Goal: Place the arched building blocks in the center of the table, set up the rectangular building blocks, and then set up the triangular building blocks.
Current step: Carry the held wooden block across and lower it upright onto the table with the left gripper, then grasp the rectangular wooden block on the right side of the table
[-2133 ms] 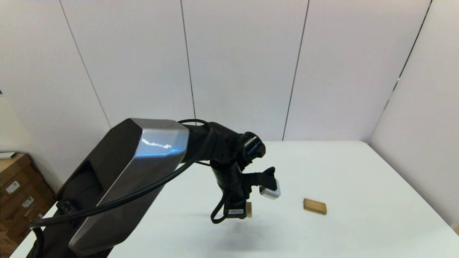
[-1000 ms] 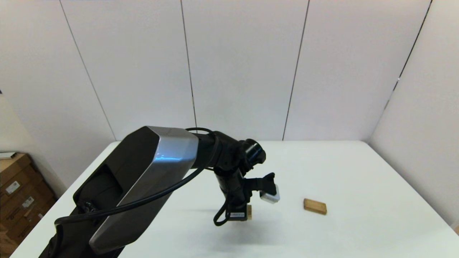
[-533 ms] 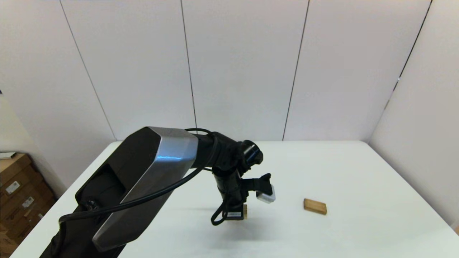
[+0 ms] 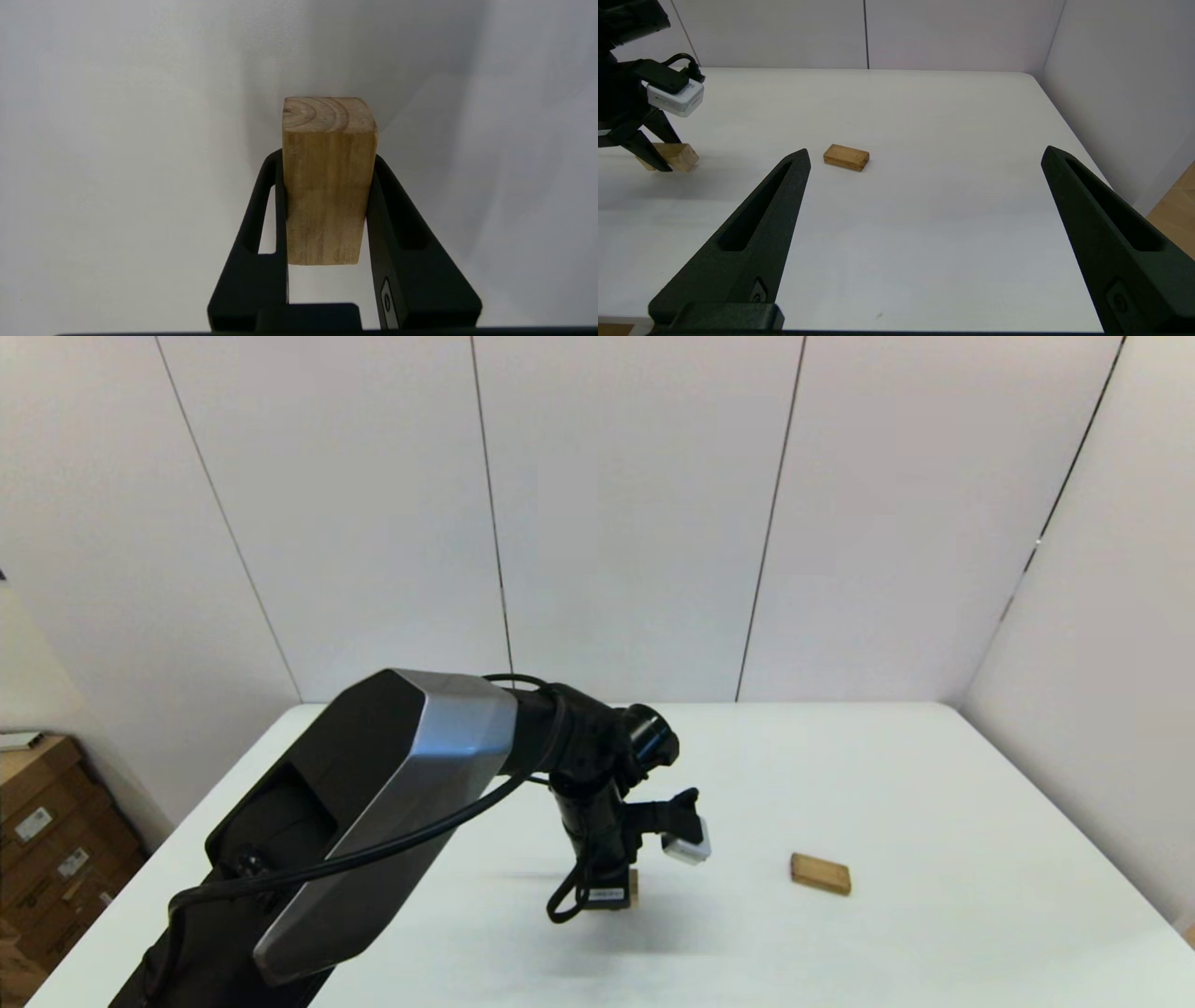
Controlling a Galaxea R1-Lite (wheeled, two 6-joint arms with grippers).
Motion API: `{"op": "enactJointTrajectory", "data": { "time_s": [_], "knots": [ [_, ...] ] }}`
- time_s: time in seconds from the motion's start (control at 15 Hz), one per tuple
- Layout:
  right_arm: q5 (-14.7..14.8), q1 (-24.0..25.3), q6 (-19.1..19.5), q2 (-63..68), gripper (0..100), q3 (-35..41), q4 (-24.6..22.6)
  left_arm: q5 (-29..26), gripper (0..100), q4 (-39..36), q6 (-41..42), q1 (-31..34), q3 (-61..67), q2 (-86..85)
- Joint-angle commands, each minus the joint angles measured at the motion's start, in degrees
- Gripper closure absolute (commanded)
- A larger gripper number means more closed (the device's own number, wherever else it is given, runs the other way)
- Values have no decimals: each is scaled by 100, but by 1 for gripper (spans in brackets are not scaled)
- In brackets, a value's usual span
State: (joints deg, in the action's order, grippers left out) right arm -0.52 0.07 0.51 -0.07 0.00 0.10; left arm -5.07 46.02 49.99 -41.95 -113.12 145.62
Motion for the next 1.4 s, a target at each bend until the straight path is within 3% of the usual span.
{"op": "enactJointTrajectory", "data": {
  "time_s": [0.07,0.33,0.4,1.4],
  "knots": [
    [0,1,2,7,0,9,-1,-3,100,30,28,11,0,28],
    [0,1,2,7,0,9,-1,6,100,30,28,11,0,46],
    [0,1,2,7,0,9,-1,6,0,12,28,11,0,46],
    [0,1,2,7,0,0,-1,-55,0,39,-16,196,-17,-420]
  ]
}}
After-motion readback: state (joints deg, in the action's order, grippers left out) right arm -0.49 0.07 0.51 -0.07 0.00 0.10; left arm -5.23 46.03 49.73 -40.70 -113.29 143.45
